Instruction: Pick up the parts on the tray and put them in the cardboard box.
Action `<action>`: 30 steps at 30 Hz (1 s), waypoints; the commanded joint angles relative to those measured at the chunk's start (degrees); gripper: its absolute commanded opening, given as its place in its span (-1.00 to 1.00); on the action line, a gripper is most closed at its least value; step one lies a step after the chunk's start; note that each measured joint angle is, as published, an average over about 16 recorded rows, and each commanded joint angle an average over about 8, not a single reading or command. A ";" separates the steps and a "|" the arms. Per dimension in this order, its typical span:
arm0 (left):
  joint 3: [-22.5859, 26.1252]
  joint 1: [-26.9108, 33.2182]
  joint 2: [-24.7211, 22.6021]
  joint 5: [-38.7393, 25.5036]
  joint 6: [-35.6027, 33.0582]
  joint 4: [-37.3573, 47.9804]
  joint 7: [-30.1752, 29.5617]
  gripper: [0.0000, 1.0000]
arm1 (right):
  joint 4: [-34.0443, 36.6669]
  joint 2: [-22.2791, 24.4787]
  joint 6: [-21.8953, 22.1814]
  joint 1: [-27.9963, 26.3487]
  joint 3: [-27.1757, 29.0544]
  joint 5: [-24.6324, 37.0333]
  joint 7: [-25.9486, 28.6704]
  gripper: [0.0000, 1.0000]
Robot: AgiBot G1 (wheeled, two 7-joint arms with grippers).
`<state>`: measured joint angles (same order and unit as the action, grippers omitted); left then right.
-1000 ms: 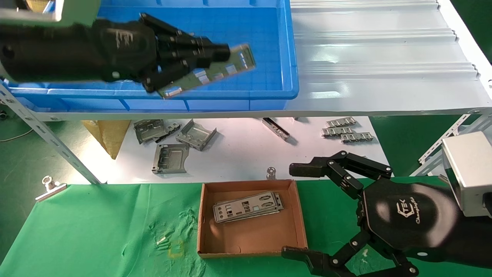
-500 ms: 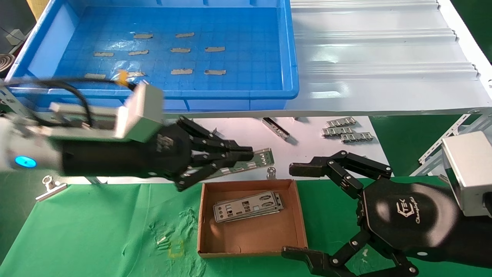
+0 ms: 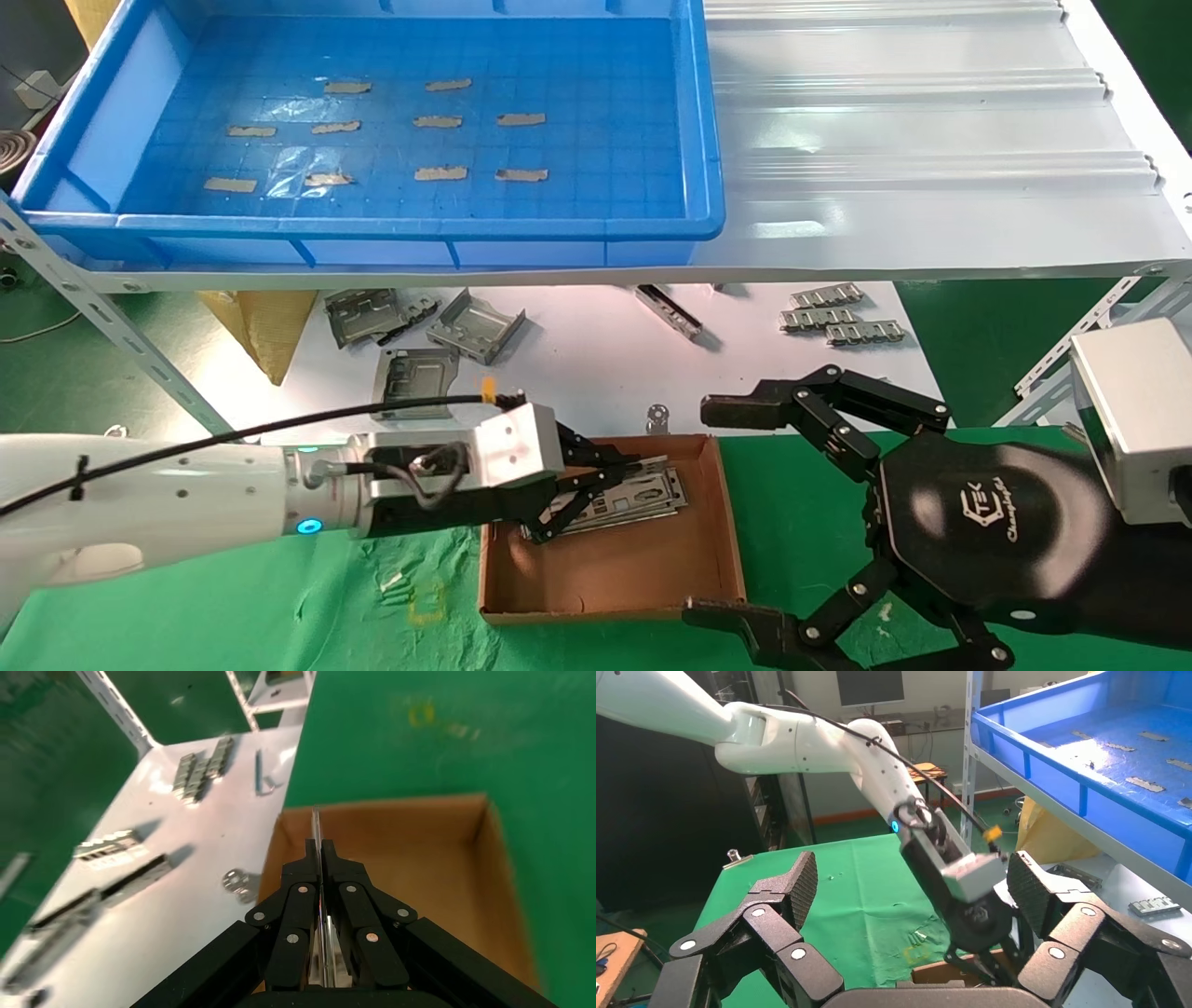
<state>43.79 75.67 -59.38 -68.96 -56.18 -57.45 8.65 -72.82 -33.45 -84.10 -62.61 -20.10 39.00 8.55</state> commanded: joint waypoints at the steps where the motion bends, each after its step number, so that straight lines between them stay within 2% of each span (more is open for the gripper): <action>1: 0.36 -1.09 -0.73 -1.51 2.02 -0.30 2.19 -1.00 | 0.00 0.00 0.00 0.00 0.00 0.00 0.00 1.00; 12: 1.48 -4.88 -2.85 -6.33 10.82 -2.17 4.01 -1.00 | 0.00 0.00 0.00 0.00 -0.01 -0.01 -0.01 1.00; 13: 1.58 -5.09 -2.92 -6.60 11.21 -2.26 4.00 -0.93 | 0.00 0.00 0.00 0.00 -0.01 -0.01 -0.01 1.00; 14: 1.66 -5.30 -2.96 -6.81 11.55 -2.32 3.96 -0.73 | 0.00 0.00 0.01 0.00 -0.01 -0.01 -0.01 1.00; 20: 1.81 -6.04 -2.95 -7.03 12.39 -2.30 3.06 0.77 | 0.00 0.01 0.01 0.00 -0.02 -0.01 -0.01 1.00; 21: 1.82 -6.09 -2.91 -6.99 12.40 -2.30 2.87 0.95 | 0.00 0.01 0.01 0.00 -0.02 -0.01 -0.01 1.00; 22: 1.84 -6.14 -2.86 -6.95 12.35 -2.35 2.71 1.00 | 0.00 0.01 0.01 -0.01 -0.02 -0.01 -0.01 1.00; 30: 2.11 -6.85 -2.06 -6.71 11.72 -3.37 1.55 1.00 | 0.00 0.01 0.01 -0.01 -0.03 -0.02 -0.01 1.00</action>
<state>45.75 68.91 -61.53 -75.27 -44.65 -60.66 9.99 -72.82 -33.44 -84.09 -62.62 -20.13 38.98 8.54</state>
